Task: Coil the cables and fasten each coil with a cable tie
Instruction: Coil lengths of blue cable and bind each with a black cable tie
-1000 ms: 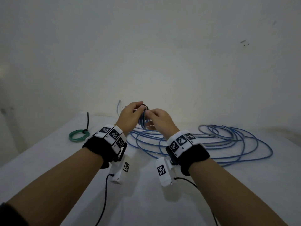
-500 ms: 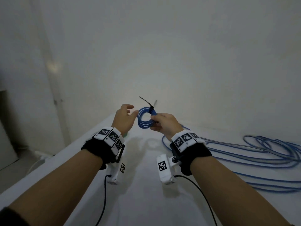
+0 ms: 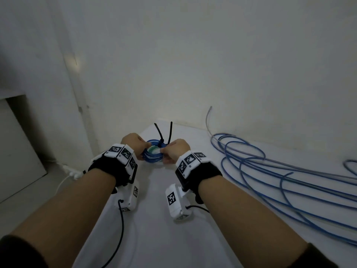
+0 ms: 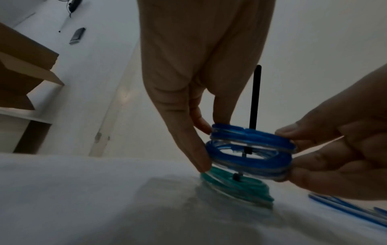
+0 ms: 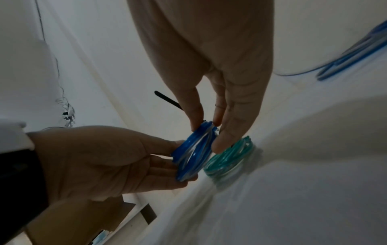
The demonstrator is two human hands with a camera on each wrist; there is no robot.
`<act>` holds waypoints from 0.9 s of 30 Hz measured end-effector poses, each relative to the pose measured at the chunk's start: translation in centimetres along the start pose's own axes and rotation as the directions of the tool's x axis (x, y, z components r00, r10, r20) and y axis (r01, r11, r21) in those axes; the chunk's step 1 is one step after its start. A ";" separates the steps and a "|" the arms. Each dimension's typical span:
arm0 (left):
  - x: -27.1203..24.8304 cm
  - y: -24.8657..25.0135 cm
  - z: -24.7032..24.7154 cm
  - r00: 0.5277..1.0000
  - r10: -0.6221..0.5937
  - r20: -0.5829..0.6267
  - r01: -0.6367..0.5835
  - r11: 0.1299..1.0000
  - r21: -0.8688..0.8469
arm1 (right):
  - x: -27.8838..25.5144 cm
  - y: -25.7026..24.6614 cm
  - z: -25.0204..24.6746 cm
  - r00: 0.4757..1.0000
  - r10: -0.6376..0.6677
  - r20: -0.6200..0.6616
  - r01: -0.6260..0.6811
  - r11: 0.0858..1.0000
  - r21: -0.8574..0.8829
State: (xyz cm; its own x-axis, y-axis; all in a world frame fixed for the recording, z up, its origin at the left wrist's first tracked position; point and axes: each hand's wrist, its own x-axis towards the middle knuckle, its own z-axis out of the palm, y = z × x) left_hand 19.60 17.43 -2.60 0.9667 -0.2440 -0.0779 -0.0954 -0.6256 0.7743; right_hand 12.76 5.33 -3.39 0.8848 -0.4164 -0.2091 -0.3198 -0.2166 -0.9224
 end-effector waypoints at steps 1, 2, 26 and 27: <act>0.3 -0.3 0.0 1.000 -0.021 0.019 0.021 1.000 -0.019 | 0.6 0.2 0.3 1.000 -0.001 -0.007 0.001 1.000 -0.011; 0.7 -0.5 0.1 0.998 -0.039 0.040 0.040 0.999 -0.027 | 1.2 0.5 0.5 1.000 0.007 -0.007 -0.007 0.999 -0.032; -12.3 16.9 10.8 0.719 0.683 0.125 -0.690 0.724 0.010 | -12.8 7.1 -25.4 0.989 -0.006 -0.149 -0.076 0.837 -0.542; -13.3 17.3 12.1 0.697 0.687 0.205 -0.706 0.707 0.033 | -13.6 8.1 -26.6 0.989 0.011 -0.147 -0.095 0.806 -0.584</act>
State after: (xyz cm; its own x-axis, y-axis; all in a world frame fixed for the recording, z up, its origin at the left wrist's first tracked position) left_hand 2.19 0.89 4.21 0.5598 -0.7514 0.3492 -0.7583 -0.2946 0.5816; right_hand -10.88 -14.27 0.59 0.8221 -0.5437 -0.1691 -0.5400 -0.6502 -0.5344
